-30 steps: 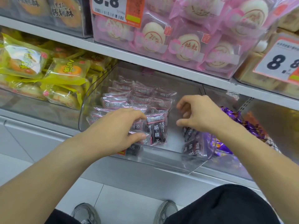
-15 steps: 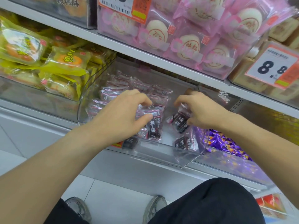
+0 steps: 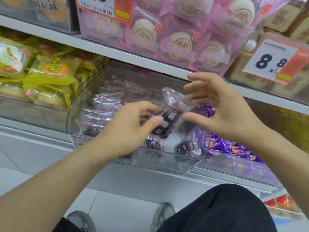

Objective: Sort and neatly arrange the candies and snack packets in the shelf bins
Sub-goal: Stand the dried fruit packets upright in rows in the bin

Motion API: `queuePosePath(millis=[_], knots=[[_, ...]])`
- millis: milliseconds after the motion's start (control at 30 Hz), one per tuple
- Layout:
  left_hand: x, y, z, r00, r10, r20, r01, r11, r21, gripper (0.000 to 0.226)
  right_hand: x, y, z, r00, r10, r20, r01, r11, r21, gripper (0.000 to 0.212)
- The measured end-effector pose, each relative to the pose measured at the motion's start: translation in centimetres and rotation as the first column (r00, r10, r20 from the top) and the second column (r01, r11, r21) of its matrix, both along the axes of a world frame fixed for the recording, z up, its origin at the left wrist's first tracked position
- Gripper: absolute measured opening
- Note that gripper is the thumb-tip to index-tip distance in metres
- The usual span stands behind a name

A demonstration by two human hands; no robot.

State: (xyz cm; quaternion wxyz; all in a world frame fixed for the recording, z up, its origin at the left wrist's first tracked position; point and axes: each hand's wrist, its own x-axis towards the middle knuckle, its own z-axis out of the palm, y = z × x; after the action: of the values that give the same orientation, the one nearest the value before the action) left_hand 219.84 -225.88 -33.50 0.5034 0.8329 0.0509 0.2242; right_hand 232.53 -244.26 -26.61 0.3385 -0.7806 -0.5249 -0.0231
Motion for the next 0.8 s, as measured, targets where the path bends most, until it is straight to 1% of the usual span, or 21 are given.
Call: queuePosePath(millis=[33, 67, 100, 133, 167, 200, 233, 267, 300, 333, 367, 467, 500, 567, 633, 667, 733, 800], knots=[[0.0, 0.2, -0.2, 0.999, 0.036, -0.005, -0.036, 0.999, -0.034, 0.013, 0.4, 0.0, -0.1, 0.995, -0.091, 0.048, 0.094, 0.993, -0.068, 0.048], [0.0, 0.5, -0.3, 0.997, 0.074, -0.012, -0.075, 0.994, -0.074, 0.011, 0.8, 0.1, -0.5, 0.974, -0.151, 0.167, 0.183, 0.964, -0.192, 0.036], [0.1, 0.7, -0.4, 0.994, 0.109, -0.021, -0.111, 0.987, -0.116, 0.012, 0.9, 0.2, -1.0, 0.94, -0.146, 0.308, 0.254, 0.902, -0.348, 0.034], [0.1, 0.9, -0.4, 0.99, 0.134, -0.03, -0.137, 0.978, -0.158, 0.014, 0.9, 0.5, -1.7, 0.905, -0.088, 0.417, 0.312, 0.803, -0.508, 0.041], [0.1, 0.9, -0.4, 0.989, 0.147, -0.037, -0.151, 0.969, -0.197, 0.014, 0.7, 0.9, -2.4, 0.867, -0.012, 0.499, 0.377, 0.67, -0.639, 0.049], [0.1, 0.9, -0.4, 0.988, 0.15, -0.041, -0.156, 0.963, -0.221, 0.013, 0.4, 1.3, -2.8, 0.833, 0.057, 0.551, 0.433, 0.553, -0.712, 0.054], [0.0, 0.8, -0.4, 0.988, 0.15, -0.047, -0.157, 0.961, -0.227, 0.013, 0.0, 1.8, -3.0, 0.815, 0.096, 0.572, 0.465, 0.481, -0.743, 0.053], [0.0, 0.7, -0.4, 0.988, 0.146, -0.058, -0.155, 0.961, -0.227, 0.015, -0.4, 2.2, -3.1, 0.822, 0.091, 0.563, 0.466, 0.461, -0.755, 0.048], [-0.2, 0.6, -0.4, 0.988, 0.141, -0.069, -0.153, 0.961, -0.232, 0.018, -0.7, 2.6, -3.2, 0.847, 0.049, 0.529, 0.445, 0.478, -0.757, 0.041], [-0.2, 0.5, -0.3, 0.988, 0.137, -0.076, -0.151, 0.959, -0.241, 0.019, -0.7, 2.9, -3.3, 0.878, -0.008, 0.478, 0.413, 0.516, -0.75, 0.036], [-0.3, 0.4, -0.3, 0.987, 0.138, -0.078, -0.153, 0.955, -0.255, 0.019, -0.7, 3.1, -3.4, 0.901, -0.068, 0.428, 0.388, 0.566, -0.728, 0.036], [-0.6, 0.2, 0.1, 0.982, 0.175, -0.069, -0.187, 0.936, -0.298, 0.014, -0.7, 2.6, -3.1, 0.927, -0.198, 0.317, 0.358, 0.716, -0.6, 0.052], [-0.7, 0.2, 0.3, 0.98, 0.187, -0.065, -0.198, 0.929, -0.311, 0.014, -0.8, 1.9, -2.6, 0.934, -0.24, 0.267, 0.351, 0.761, -0.545, 0.054], [-0.8, 0.3, 0.5, 0.976, 0.207, -0.063, -0.216, 0.917, -0.336, 0.018, -1.4, 0.3, -1.2, 0.942, -0.295, 0.159, 0.336, 0.838, -0.43, 0.044], [-1.0, 0.4, 0.6, 0.975, 0.213, -0.068, -0.223, 0.916, -0.334, 0.018, -2.1, -1.4, 0.4, 0.956, -0.288, 0.05, 0.289, 0.906, -0.31, 0.033], [-1.0, 0.3, 0.6, 0.977, 0.202, -0.062, -0.211, 0.92, -0.332, 0.015, -2.4, -2.3, 1.1, 0.965, -0.263, -0.014, 0.252, 0.938, -0.239, 0.032], [-1.0, -0.1, 0.6, 0.988, 0.146, -0.054, -0.155, 0.931, -0.33, 0.011, -2.6, -3.5, 2.1, 0.976, -0.165, -0.142, 0.153, 0.984, -0.093, 0.033], [-0.9, -0.4, 0.6, 0.994, 0.079, -0.074, -0.1, 0.935, -0.341, 0.018, -2.5, -3.7, 2.5, 0.968, -0.01, -0.25, 0.016, 1.0, 0.023, 0.035]])
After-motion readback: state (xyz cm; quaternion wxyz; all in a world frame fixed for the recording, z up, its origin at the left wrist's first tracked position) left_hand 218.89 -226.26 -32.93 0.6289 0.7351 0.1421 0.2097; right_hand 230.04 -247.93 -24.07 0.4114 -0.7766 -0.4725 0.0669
